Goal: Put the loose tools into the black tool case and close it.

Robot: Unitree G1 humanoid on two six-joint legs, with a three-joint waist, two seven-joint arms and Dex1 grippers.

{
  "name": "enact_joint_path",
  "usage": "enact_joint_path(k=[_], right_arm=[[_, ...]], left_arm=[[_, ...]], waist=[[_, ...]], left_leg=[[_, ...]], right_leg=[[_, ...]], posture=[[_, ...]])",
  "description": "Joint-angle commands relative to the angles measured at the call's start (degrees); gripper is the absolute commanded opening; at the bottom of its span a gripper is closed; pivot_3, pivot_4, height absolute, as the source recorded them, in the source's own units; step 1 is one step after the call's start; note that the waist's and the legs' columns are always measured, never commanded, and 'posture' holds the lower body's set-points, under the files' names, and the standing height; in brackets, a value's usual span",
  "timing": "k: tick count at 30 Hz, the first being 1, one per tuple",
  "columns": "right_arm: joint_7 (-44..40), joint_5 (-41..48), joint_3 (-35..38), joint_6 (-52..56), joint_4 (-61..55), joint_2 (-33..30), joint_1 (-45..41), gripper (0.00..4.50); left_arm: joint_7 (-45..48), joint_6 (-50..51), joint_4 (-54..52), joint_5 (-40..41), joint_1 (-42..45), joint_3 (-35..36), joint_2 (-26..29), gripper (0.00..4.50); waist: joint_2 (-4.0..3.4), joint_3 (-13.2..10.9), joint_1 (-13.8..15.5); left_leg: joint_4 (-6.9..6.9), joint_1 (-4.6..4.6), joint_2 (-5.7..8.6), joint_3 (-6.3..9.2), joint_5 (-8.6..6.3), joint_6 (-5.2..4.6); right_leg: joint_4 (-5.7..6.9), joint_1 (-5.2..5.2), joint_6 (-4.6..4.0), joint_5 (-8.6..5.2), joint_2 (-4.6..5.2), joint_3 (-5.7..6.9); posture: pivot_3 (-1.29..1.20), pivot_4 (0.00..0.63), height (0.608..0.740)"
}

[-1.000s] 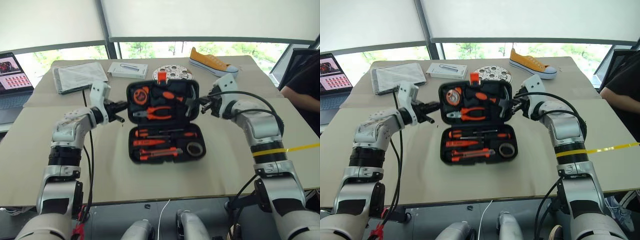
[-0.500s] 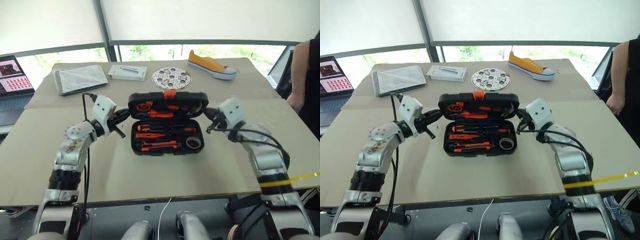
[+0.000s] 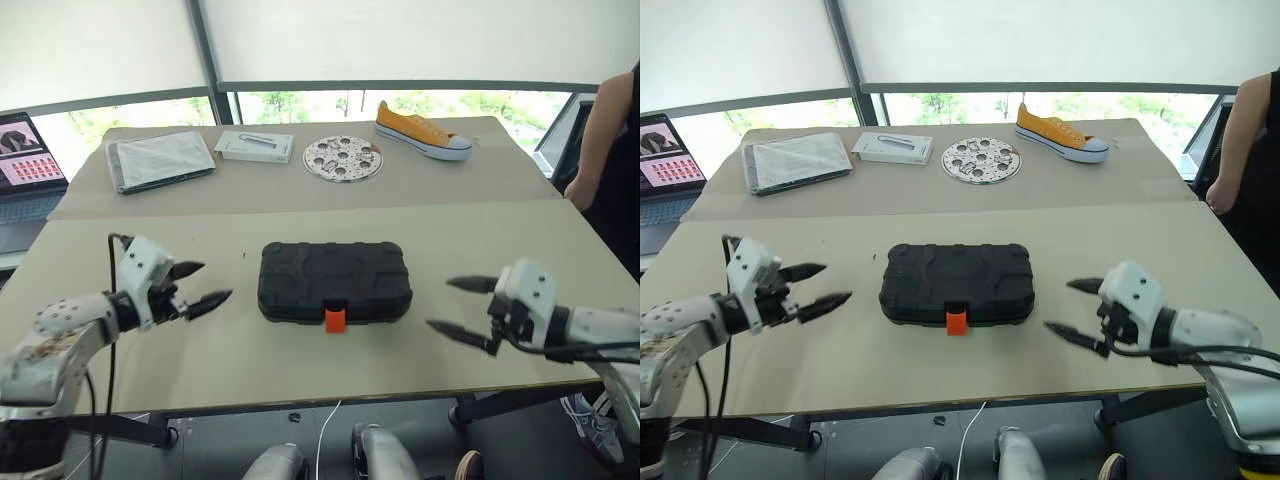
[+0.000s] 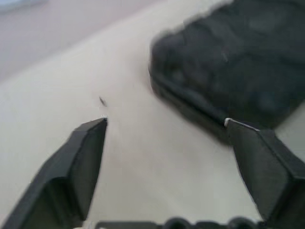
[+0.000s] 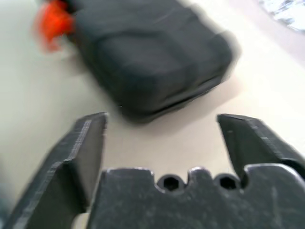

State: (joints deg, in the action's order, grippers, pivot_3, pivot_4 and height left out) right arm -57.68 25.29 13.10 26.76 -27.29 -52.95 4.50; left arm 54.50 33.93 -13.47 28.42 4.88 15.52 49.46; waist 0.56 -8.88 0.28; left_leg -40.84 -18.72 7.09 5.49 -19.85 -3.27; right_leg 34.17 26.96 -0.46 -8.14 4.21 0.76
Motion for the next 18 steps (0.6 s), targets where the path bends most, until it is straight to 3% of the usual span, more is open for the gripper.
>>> enact_joint_path(k=[1,2,3,5,8,10,14,15,18], right_arm=[[-5.2,1.3,-0.1,-1.7,-4.4,-2.6,3.4,4.5],[-4.5,0.8,-1.3,-1.9,-4.2,-2.2,2.9,4.5],[-4.0,0.4,-2.3,-2.1,-4.1,-1.7,2.3,3.93],[-3.3,-1.5,-5.6,-2.9,-3.5,-0.9,0.7,3.43],[-1.7,-6.0,-11.6,-5.1,-1.1,1.0,-3.7,2.3],[-1.4,-7.8,-14.2,-5.9,0.5,2.2,-6.3,1.71],[-1.1,-11.3,-18.7,-7.9,4.0,4.0,-11.1,0.22],[-0.9,-12.2,-19.7,-8.1,4.9,4.5,-12.3,0.04],[1.7,-15.8,-21.9,-8.4,7.7,6.3,-15.7,0.04]], left_arm=[[3.9,-5.6,7.8,-3.9,5.7,-2.4,3.4,4.49],[3.6,-7.2,11.3,-5.5,9.1,-4.3,2.9,4.49],[3.4,-9.3,14.4,-7.3,12.1,-6.1,2.3,4.21],[4.1,-14.1,21.4,-11.6,18.8,-10.6,0.6,3.77],[3.5,-21.7,33.6,-17.9,30.0,-16.8,-4.5,2.55],[3.8,-26.3,40.3,-20.8,35.3,-19.4,-7.5,1.96],[3.7,-34.8,53.0,-26.1,44.1,-24.1,-13.1,0.36],[3.1,-36.9,56.3,-27.8,46.0,-25.2,-14.3,0.08],[1.3,-43.8,63.1,-33.1,49.2,-28.6,-16.0,0.08]], waist=[[0.0,0.0,0.6],[0.0,0.0,0.7],[0.02,-0.1,1.0],[0.07,-0.1,1.3],[0.1,0.0,1.5],[0.13,-0.1,1.5],[0.17,-0.1,1.1],[0.19,-0.1,0.9],[0.22,-0.1,0.5]], left_leg=[[0.0,0.05,0.0,0.0,0.0,0.0],[0.01,0.22,0.01,0.01,-0.01,0.0],[0.04,0.36,0.0,0.01,-0.02,-0.01],[0.01,0.58,0.03,0.01,-0.24,0.21],[-0.01,0.61,0.1,-0.01,-0.23,0.17],[-0.1,0.51,0.09,-0.01,-0.18,0.13],[-0.09,0.32,0.11,-0.02,-0.05,-0.09],[-0.1,0.26,0.12,-0.02,-0.06,-0.11],[-0.13,0.15,0.13,-0.02,-0.07,-0.13]], right_leg=[[0.0,-0.07,0.01,-0.01,0.01,0.02],[-0.06,-0.29,0.02,-0.01,0.02,0.08],[-0.1,-0.51,0.04,-0.01,0.05,0.1],[-0.17,-0.81,0.51,-0.23,0.11,0.1],[-0.12,-0.78,0.4,-0.09,0.14,0.08],[-0.12,-0.68,0.18,0.04,0.13,0.13],[-0.12,-0.42,0.15,0.06,0.14,0.13],[-0.16,-0.38,0.16,0.06,0.13,0.17],[-0.17,-0.3,0.18,0.07,0.16,0.16]], posture=[[0.0,0.15,0.737],[0.0,0.15,0.737],[0.0,0.15,0.737],[0.0,0.15,0.737],[0.0,0.15,0.737],[0.0,0.15,0.737],[0.0,0.15,0.737],[0.0,0.15,0.737],[0.0,0.15,0.737]])
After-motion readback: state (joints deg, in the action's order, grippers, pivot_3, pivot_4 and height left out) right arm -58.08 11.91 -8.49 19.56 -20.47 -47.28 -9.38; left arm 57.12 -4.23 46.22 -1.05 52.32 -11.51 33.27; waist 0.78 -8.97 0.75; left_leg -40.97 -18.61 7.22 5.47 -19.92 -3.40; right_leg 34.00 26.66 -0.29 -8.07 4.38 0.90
